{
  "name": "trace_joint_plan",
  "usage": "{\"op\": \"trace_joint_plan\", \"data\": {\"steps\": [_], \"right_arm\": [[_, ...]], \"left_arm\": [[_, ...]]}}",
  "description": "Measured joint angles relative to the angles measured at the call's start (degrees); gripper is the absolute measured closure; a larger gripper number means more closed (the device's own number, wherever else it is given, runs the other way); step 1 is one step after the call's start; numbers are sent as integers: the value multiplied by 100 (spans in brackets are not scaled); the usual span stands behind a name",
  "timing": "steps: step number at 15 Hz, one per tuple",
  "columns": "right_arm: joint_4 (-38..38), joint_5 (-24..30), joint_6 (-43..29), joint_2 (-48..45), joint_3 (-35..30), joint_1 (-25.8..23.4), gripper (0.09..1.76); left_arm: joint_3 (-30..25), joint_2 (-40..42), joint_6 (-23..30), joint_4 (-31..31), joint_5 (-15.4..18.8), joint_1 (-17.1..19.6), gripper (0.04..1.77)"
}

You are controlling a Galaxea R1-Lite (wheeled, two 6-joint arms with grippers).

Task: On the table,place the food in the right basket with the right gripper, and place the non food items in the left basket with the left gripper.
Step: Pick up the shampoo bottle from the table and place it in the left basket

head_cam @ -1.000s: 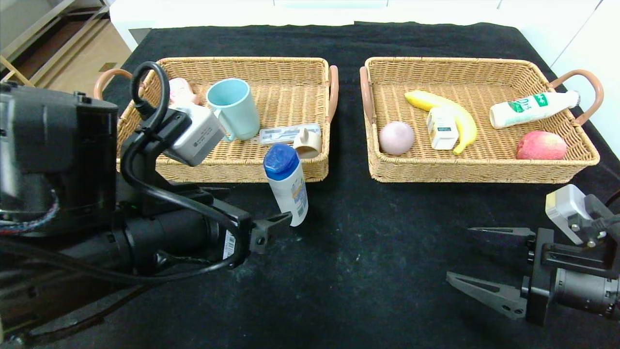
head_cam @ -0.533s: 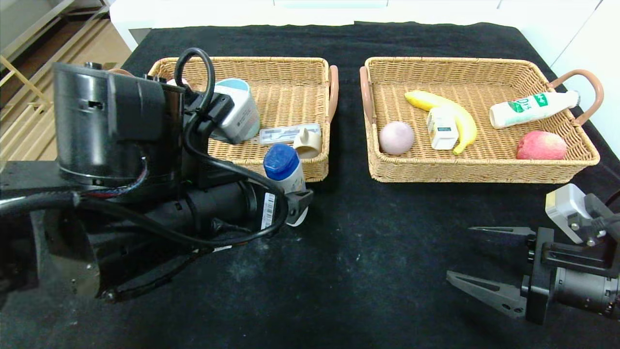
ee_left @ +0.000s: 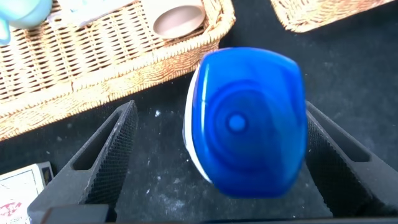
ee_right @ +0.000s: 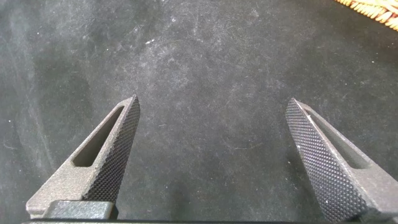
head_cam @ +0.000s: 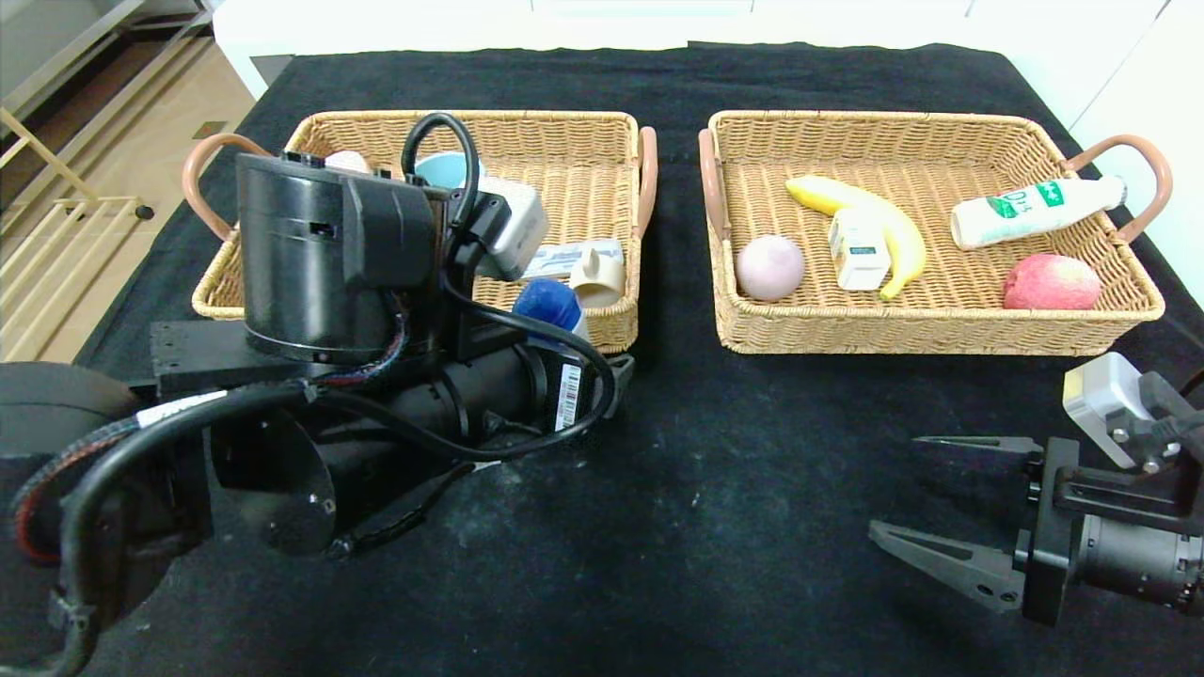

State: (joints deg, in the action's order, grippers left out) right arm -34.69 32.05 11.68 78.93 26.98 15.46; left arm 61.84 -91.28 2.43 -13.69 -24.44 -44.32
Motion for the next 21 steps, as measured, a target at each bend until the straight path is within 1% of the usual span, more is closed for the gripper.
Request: {"op": "trace_joint_plan", "data": {"steps": [4,7,8,9,11,14,15,21], "right_arm": [[2,2,2,1,-6,5,14],[5,0,9,17,-6,0,14],[9,0,9,20,-11,6,14],[9,2,9,26,-17,17,14],[7,0,9,37,-20,22,14],[5,0,11,55,-24,27,14],[5,0,9,59,-22,27,14],[-26,0,11,63,-17,13,14]], "left_arm": [[83,-119,-9,-249,-121,1,9],[152,-177,-11,-251,-184,9,9],[169,-188,-20,-251,-185,9,19],[177,-194,-23,-246,-185,12,38],[169,-199,-28,-240,-173,10,69],[144,-196,-28,-235,-168,1,101],[144,-196,-30,-240,-171,1,117],[130,-190,-22,-221,-168,1,118]]}}
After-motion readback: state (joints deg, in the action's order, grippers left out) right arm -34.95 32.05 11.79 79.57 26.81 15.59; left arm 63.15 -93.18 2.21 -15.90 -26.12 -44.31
